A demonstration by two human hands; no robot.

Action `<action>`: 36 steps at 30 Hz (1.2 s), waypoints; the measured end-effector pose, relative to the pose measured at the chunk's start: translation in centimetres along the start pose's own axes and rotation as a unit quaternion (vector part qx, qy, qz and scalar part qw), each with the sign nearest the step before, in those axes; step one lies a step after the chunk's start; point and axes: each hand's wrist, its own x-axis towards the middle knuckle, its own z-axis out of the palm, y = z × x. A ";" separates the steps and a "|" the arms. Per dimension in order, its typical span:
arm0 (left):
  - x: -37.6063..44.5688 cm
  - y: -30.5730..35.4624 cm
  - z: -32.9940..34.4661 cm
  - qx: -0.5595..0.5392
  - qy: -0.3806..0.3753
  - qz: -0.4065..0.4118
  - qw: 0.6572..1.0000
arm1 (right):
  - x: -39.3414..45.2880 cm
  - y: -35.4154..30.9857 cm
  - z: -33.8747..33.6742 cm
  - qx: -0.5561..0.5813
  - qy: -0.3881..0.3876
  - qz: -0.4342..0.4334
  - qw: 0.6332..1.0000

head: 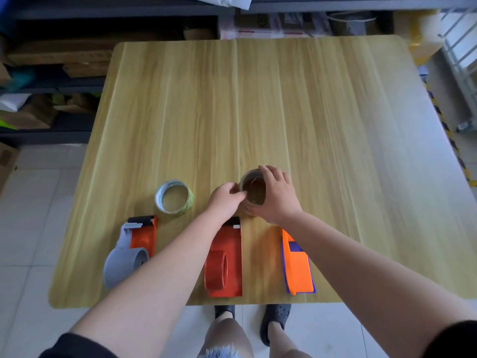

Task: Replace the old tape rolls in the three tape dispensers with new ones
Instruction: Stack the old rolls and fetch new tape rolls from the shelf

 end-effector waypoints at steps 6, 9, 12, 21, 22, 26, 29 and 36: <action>0.3 -0.4 -0.3 0.001 0.006 0.019 1.000 | -0.3 0.0 0.0 0.012 -0.003 0.011 1.000; 0.2 -0.5 -0.2 -0.011 0.012 0.025 1.000 | -0.5 -0.5 0.0 0.018 -0.005 0.021 1.000; 0.2 -0.8 0.2 -0.025 0.016 0.027 0.999 | -0.7 -0.6 0.2 0.019 0.001 0.031 0.999; -0.2 -1.2 -4.2 0.010 0.063 0.081 0.995 | -0.8 -3.6 1.0 -0.003 0.107 -0.109 0.988; -0.3 -1.6 -5.6 0.021 0.091 0.092 0.991 | -0.4 -4.7 1.3 0.013 0.076 -0.125 0.989; 0.1 -4.3 -10.7 0.074 0.201 0.076 0.974 | 1.5 -8.8 4.0 0.042 -0.083 -0.066 0.994; 1.2 -6.5 -12.7 0.103 0.200 -0.007 0.974 | 3.0 -10.6 6.4 0.083 -0.124 0.027 0.988; 2.4 -8.9 -13.7 0.053 0.080 -0.118 0.988 | 4.4 -12.3 9.2 0.181 -0.181 0.178 0.950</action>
